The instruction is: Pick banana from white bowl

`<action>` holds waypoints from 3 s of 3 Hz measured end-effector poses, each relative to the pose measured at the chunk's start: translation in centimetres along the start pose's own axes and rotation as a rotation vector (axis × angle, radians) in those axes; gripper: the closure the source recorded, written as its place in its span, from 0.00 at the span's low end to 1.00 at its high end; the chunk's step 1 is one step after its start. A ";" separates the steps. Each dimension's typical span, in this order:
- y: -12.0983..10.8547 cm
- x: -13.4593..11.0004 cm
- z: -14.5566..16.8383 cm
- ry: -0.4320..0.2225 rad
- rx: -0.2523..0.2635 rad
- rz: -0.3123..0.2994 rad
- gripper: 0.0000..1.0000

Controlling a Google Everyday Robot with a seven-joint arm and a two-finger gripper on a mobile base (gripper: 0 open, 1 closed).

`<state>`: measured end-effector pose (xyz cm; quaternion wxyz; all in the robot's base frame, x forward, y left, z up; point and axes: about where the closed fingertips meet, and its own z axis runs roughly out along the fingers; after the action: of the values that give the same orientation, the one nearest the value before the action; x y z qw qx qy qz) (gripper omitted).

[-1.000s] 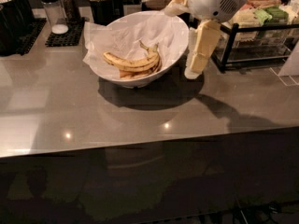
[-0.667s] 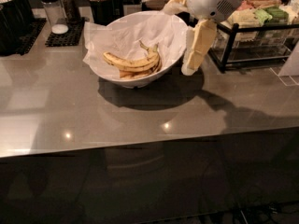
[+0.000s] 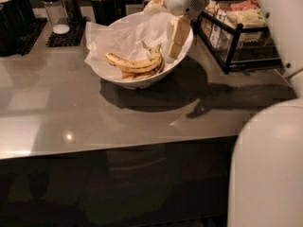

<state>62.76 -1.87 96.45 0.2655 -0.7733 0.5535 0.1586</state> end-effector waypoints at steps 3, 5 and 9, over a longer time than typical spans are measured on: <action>-4.7 -1.4 3.4 -0.025 0.030 -0.036 0.00; -1.7 -3.4 -0.7 -0.073 0.091 0.051 0.00; -1.9 -1.1 1.5 -0.133 0.077 0.137 0.00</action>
Offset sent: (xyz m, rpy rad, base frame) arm 0.0219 0.0277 -0.0135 0.0058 0.0167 0.0455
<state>64.23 0.35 96.32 0.3198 -0.7104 0.5920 0.2063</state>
